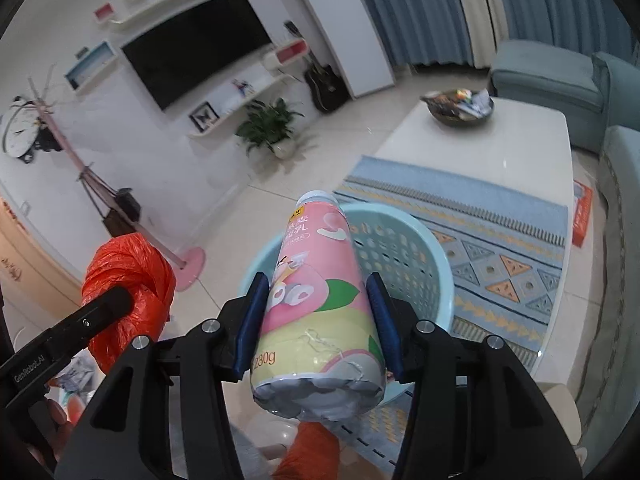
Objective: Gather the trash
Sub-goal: 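Carry bag and pink bottle over the wastebasket and open both tools, then grasp the orange paper cup with the left tool while the right tool grasps the polka-dot paper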
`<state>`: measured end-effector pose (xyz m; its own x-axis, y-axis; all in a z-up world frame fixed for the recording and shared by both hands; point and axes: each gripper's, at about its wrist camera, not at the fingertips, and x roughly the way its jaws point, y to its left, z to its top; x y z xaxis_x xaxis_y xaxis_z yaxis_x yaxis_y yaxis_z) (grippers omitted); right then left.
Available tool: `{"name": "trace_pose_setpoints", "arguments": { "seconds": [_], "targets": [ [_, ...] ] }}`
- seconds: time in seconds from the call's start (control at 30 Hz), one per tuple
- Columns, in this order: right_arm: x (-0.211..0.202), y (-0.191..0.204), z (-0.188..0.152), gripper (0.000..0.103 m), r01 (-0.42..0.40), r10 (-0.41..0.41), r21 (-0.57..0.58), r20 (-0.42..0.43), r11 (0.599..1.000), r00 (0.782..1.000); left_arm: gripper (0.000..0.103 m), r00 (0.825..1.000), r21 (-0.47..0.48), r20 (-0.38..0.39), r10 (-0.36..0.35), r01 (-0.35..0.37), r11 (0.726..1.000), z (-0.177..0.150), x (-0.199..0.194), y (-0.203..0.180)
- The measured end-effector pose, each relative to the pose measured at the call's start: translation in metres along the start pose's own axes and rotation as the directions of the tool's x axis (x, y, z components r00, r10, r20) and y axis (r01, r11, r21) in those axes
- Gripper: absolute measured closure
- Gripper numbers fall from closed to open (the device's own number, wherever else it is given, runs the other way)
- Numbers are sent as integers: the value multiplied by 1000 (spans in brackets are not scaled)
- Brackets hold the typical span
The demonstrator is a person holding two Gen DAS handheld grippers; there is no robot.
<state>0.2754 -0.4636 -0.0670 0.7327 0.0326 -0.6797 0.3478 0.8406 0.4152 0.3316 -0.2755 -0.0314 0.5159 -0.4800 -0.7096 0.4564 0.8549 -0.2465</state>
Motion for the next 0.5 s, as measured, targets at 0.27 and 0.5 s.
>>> {"name": "trace_pose_setpoints", "arguments": {
  "seconds": [0.27,0.5],
  "targets": [
    [29,-16,3,56,80,-80,4,-30,997,996,50,999,-31,-53,11,-13,999,7,42,-4],
    [19,-12,4,56,84,-84,-18,-19,996,996,37,999,-37,-44,-4,3,999,1,32,-2]
  ]
}}
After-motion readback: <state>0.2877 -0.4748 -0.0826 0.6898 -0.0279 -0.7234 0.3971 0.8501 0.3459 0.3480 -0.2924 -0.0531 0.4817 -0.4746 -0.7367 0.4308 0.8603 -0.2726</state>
